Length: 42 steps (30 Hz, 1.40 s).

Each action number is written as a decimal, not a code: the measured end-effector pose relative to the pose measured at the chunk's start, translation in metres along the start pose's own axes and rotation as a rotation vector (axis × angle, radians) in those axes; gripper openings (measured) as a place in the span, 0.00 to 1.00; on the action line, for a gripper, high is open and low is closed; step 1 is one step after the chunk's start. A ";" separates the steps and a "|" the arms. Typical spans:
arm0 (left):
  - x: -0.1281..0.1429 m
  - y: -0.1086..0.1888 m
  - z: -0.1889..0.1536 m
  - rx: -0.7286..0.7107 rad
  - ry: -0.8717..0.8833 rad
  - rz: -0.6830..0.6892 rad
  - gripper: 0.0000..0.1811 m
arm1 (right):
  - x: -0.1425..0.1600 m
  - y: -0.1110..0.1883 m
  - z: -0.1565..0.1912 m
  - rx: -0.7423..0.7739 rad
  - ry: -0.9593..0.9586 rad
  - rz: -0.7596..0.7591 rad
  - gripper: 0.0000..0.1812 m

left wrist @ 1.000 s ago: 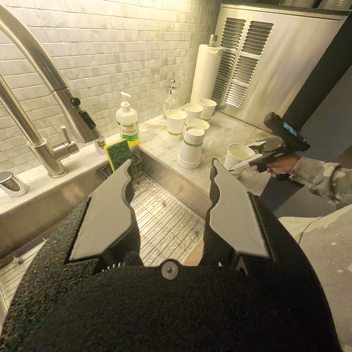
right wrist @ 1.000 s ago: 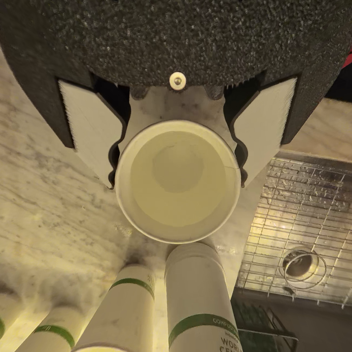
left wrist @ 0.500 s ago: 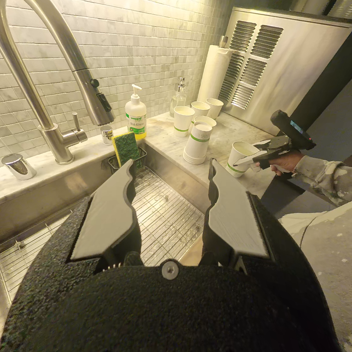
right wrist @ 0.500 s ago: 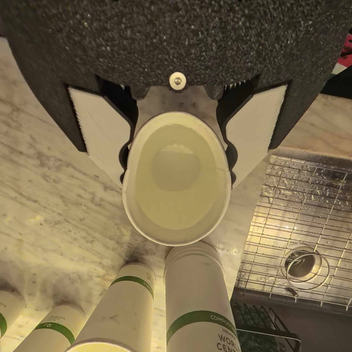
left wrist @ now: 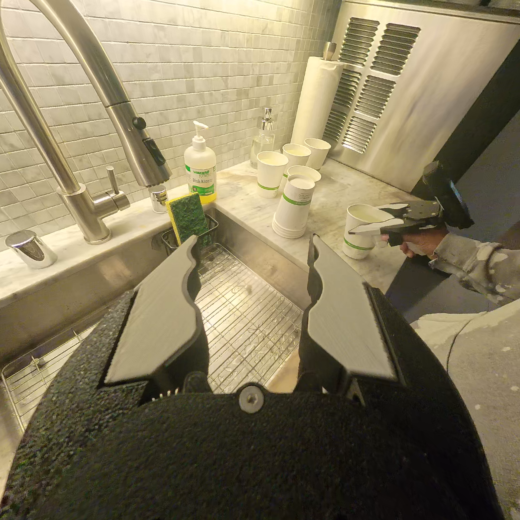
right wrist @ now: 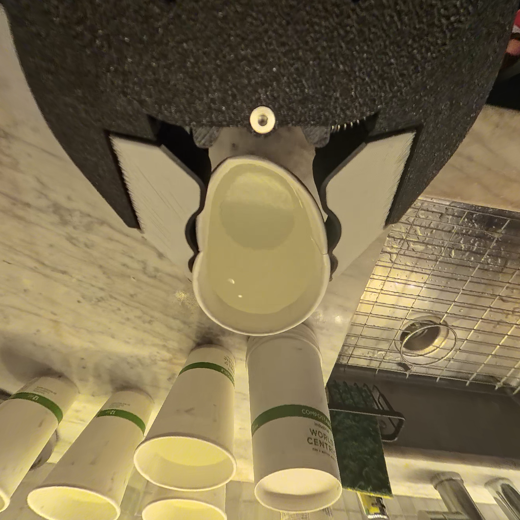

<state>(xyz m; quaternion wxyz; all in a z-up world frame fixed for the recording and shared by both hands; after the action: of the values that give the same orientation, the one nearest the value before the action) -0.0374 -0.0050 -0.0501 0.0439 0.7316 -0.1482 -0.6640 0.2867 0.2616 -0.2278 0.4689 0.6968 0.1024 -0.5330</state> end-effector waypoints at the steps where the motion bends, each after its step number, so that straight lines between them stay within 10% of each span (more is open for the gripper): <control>1: 0.000 -0.001 -0.001 0.003 -0.002 0.002 0.42 | -0.001 0.000 0.000 -0.001 0.001 -0.010 0.48; 23: 0.004 -0.016 -0.015 0.048 -0.018 0.050 0.42 | 0.025 0.009 0.000 0.046 -0.054 -0.189 0.69; 42: 0.009 -0.037 -0.030 0.135 -0.127 0.162 0.41 | 0.047 -0.006 0.000 0.113 -0.107 -0.215 0.49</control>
<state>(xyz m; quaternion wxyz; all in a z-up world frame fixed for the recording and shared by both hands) -0.0015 0.0232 -0.0652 0.0386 0.6750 -0.2534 -0.6919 0.3017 0.2486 -0.2704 0.3736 0.6779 0.1213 -0.6215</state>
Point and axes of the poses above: each gripper's, where its closed fingertips meet, y back along the fingers, x out of its underside, z = x × y across the jaws, the point moved 5 cm from there along y, back along the fingers, and after that the axes turned 2 degrees about -x, right-handed, at the moved point
